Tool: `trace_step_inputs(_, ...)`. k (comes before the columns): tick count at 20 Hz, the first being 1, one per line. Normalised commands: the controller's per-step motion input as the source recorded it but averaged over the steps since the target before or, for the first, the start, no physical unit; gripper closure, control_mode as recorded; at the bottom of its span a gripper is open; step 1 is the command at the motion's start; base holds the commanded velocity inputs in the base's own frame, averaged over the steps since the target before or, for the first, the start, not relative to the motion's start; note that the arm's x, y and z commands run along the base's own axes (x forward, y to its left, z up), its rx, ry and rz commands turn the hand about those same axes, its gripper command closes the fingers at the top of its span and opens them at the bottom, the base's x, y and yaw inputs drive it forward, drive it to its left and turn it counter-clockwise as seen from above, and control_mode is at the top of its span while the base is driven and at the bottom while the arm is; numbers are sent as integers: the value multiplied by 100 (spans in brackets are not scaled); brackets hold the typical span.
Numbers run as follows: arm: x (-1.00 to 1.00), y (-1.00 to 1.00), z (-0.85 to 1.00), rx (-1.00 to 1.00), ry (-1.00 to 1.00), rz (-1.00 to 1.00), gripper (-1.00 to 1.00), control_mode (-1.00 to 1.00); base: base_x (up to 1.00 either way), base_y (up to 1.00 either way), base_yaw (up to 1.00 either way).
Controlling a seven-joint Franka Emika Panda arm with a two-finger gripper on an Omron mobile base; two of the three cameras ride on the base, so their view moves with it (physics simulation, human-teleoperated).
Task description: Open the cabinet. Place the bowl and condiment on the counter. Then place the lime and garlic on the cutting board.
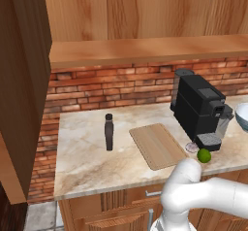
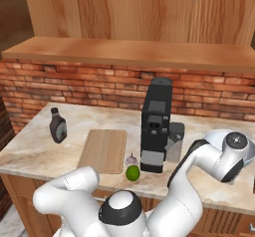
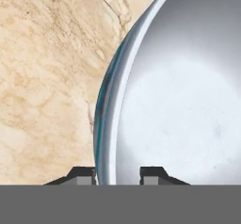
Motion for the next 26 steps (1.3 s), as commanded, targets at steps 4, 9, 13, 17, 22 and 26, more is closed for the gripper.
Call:
trace_step_inputs(4,7,0,0,0,0,0,-100,-100,0,0,0)
trace_step_inputs(9,0,0,0,0,0,0,-100,-100,0,0,0)
trace_step_inputs(13,0,0,5,0,0,0,-100,-100,0,0,0)
trace_step_inputs(17,-9,3,39,0,3,0,-100,-100,0,0,0)
trace_step_inputs(22,-18,14,46,0,6,0,-100,-100,0,0,0)
trace_step_inputs(26,-13,37,38,0,10,0,-100,-100,0,0,0)
